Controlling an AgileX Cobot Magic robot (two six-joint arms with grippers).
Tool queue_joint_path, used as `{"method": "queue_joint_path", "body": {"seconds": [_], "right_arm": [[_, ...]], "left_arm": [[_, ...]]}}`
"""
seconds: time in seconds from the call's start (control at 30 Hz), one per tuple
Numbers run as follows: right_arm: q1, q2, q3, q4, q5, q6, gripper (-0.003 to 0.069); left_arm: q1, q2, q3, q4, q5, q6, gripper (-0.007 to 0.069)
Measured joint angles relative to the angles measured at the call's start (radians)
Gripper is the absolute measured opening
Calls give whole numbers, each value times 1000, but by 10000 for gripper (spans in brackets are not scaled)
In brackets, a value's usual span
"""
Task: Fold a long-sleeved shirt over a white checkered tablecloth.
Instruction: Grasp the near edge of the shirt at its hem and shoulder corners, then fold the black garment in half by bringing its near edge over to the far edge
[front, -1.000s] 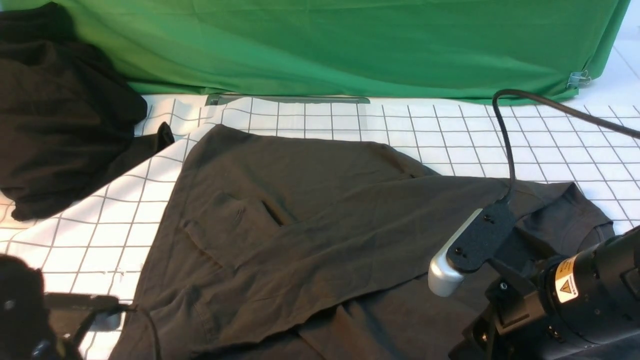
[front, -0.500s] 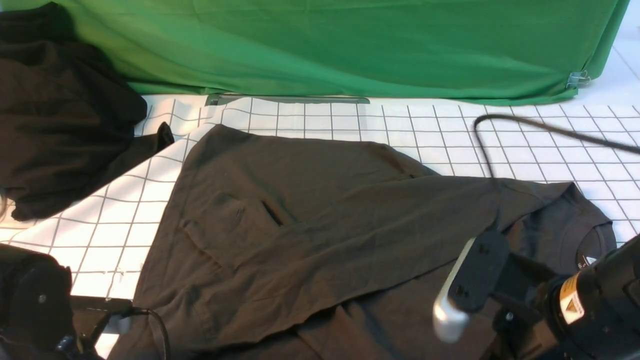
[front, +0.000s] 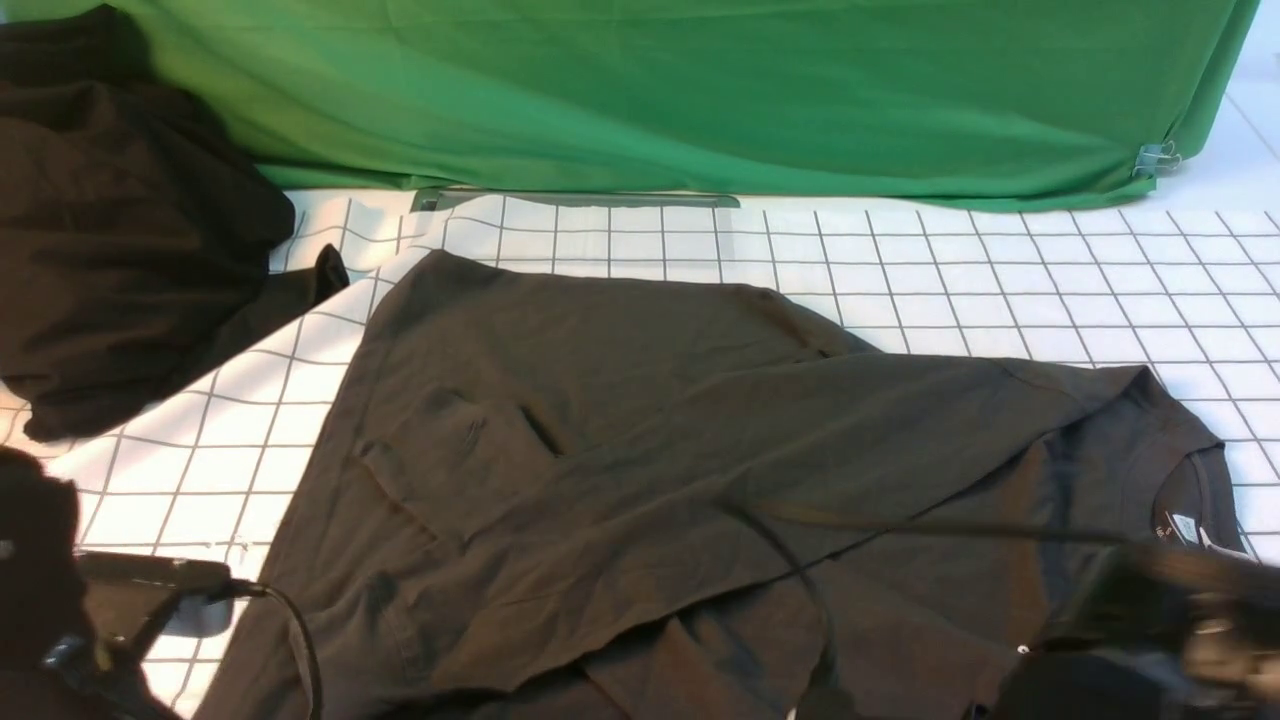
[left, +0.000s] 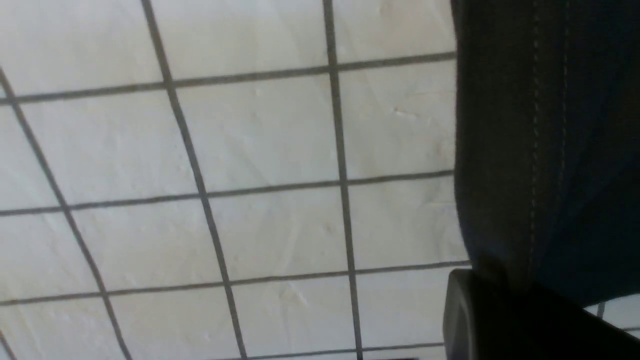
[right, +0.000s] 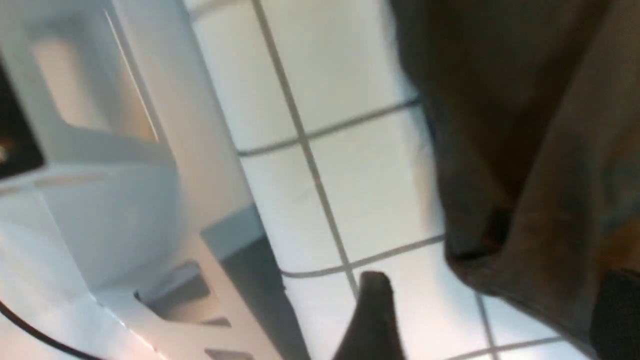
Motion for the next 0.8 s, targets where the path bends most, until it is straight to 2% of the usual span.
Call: {"method": "queue_joint_path", "body": {"seconds": [0.17, 0.2, 0.23, 0.27, 0.37, 0.6, 0.7, 0.77, 0.8], "right_arm": [[0, 77, 0, -37, -55, 28, 457], [0, 87, 0, -44, -59, 29, 418], [0, 93, -1, -54, -65, 30, 355], [0, 93, -1, -62, -66, 30, 321], [0, 91, -2, -82, -61, 27, 71], [0, 9, -2, -100, 34, 45, 40], [-1, -101, -43, -246, 82, 128, 35], [-7, -123, -67, -287, 97, 133, 33], [-43, -145, -130, -328, 115, 121, 31]], "left_arm": [[0, -44, 0, -5, 14, -6, 23], [0, -50, 0, -8, 17, -6, 23], [0, -56, 0, -14, 29, -6, 23], [0, -58, 0, -14, 34, -6, 23], [0, -85, 0, -23, 77, -7, 23], [0, -204, -23, -47, 99, -7, 23], [0, -224, -143, -14, 105, -23, 23], [0, -208, -198, 18, 106, -26, 23], [4, -162, -277, 67, 106, -29, 23]]}}
